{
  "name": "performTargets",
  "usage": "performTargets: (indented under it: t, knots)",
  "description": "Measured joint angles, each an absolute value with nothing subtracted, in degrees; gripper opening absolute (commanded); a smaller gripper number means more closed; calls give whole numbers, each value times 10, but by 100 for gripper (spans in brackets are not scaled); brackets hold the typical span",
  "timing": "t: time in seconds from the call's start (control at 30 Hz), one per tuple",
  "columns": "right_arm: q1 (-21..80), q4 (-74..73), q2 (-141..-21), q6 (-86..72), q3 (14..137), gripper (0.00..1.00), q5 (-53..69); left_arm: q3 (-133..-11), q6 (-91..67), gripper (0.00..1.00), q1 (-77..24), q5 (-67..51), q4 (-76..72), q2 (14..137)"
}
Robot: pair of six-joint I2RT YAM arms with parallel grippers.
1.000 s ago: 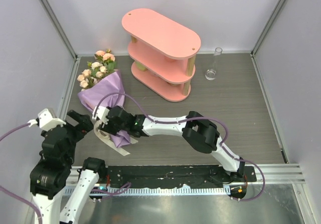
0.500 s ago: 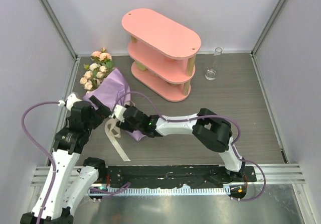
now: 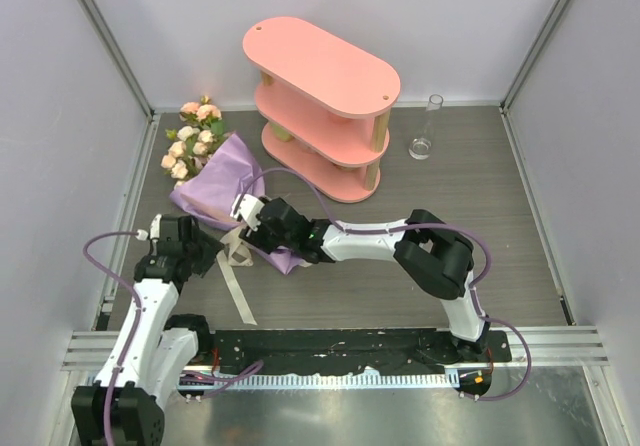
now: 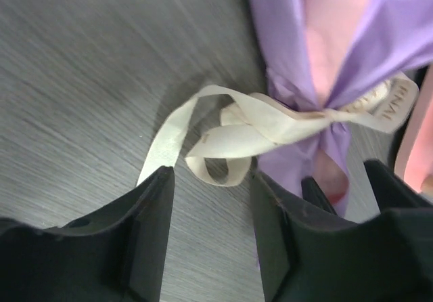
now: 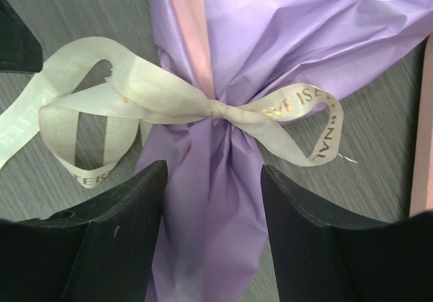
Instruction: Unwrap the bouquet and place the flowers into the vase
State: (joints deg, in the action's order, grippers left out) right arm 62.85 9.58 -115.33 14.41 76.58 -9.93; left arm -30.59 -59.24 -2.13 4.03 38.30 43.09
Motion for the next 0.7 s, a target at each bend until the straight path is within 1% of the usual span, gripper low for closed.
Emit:
performTargets:
  t: [0.03,0.07,0.1,0.17,0.2,0.23,0.4,0.53,0.63,0.7]
  knots:
    - [628,98,-1153,143,765,63,-95,-299,-601,45,-11,38,379,438]
    - [628,100,-1153,141,763,63,-91,-293,-610,47,2,32,376,446]
    - [628,102,-1153,140,761,62,-88,-287,-617,52,15,29,373,451]
    - [628,103,-1153,136,759,62,-82,-266,-643,57,42,20,359,454]
    - [628,104,-1153,135,758,62,-80,-251,-658,64,54,11,349,450]
    - [628,104,-1153,134,758,62,-78,-234,-673,65,65,3,341,445]
    - [628,109,-1153,132,756,62,-73,-166,-782,65,95,-27,312,402]
    - [628,110,-1153,132,755,61,-72,-141,-868,65,102,-26,288,354]
    - [628,111,-1153,132,755,61,-72,-145,-882,66,102,-7,282,343]
    - [628,111,-1153,132,755,61,-71,-161,-876,64,103,8,278,348]
